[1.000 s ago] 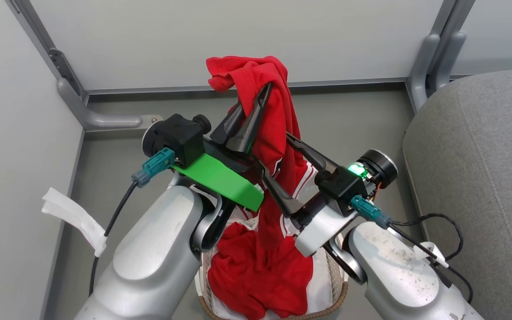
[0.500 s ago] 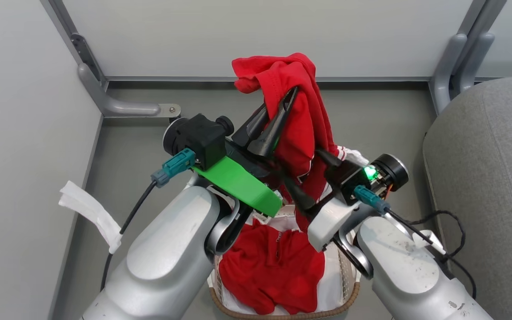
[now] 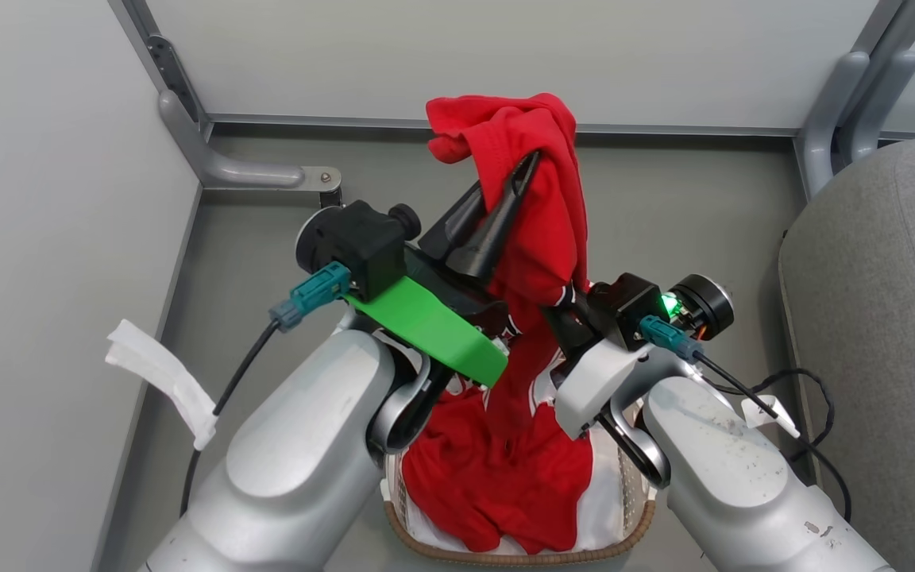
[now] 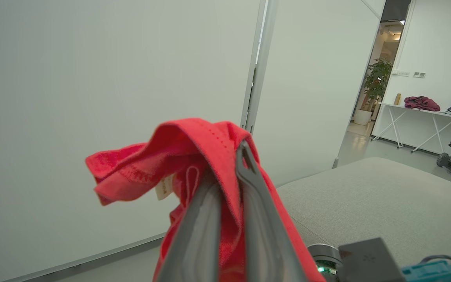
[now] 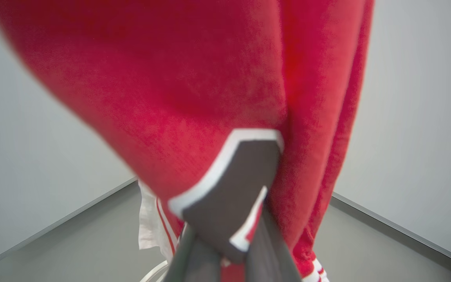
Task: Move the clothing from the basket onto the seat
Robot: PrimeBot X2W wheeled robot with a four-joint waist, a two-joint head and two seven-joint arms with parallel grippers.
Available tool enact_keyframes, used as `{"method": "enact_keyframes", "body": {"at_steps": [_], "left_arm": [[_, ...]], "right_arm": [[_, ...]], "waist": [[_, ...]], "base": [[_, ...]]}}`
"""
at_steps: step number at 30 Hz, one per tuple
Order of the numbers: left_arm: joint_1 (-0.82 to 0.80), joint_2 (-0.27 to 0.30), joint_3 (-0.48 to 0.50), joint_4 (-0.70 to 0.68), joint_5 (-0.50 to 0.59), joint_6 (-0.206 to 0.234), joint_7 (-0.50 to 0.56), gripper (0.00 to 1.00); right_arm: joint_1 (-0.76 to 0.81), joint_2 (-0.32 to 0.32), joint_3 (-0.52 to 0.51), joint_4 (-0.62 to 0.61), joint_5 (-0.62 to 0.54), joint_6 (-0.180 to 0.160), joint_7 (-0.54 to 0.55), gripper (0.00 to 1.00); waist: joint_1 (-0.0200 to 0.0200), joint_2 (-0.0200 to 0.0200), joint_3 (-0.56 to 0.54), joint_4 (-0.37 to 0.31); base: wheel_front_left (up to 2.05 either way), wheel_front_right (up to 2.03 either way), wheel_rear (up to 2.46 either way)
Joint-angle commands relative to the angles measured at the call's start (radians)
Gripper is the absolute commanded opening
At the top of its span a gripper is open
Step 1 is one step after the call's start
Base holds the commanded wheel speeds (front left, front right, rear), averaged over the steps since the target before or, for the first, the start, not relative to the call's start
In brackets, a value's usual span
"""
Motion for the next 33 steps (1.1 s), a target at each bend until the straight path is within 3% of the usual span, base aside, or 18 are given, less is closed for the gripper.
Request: {"method": "enact_keyframes", "body": {"at_steps": [1,4,5,6,7,18,33], "left_arm": [[-0.005,0.01,0.01,0.008,-0.006,0.002,-0.003,0.0],[0.01,0.015,0.028,0.031,0.011,0.002,-0.002,0.0],[0.014,0.014,0.036,0.034,0.013,0.002,-0.002,0.29],[0.021,0.016,0.044,0.044,0.015,0.002,-0.002,0.74],[0.023,0.017,0.049,0.047,0.021,0.002,-0.002,1.0],[0.098,0.061,0.096,0.102,0.128,0.002,-0.002,1.0],[0.257,0.084,0.167,0.048,0.219,0.002,-0.002,1.0]], "right_arm": [[0.008,-0.004,-0.003,-0.011,0.002,-0.001,-0.002,0.0],[0.027,-0.004,-0.007,-0.03,-0.001,-0.001,-0.002,0.0],[0.033,-0.004,-0.011,-0.035,-0.003,-0.001,-0.002,0.0],[0.04,-0.004,-0.019,-0.042,-0.004,-0.001,-0.002,0.0],[0.045,-0.004,-0.028,-0.05,-0.005,-0.001,-0.002,0.0],[0.136,-0.004,-0.132,-0.172,-0.031,-0.001,-0.002,0.0],[0.229,-0.003,-0.234,-0.324,-0.037,-0.001,-0.002,0.0]], "waist": [[0.0,0.0,0.001,-0.004],[0.0,0.0,0.001,-0.019],[0.0,0.0,0.0,-0.025],[0.0,0.0,-0.001,-0.033],[0.0,0.0,-0.002,-0.039],[0.0,0.0,0.003,-0.187],[0.0,0.0,0.02,-0.49]], "base": [[0.0,0.0,0.0],[0.0,0.0,0.0],[0.0,0.0,0.0],[0.0,0.0,0.0],[0.0,0.0,0.0],[0.0,0.0,0.0],[0.0,0.0,0.0]]}}
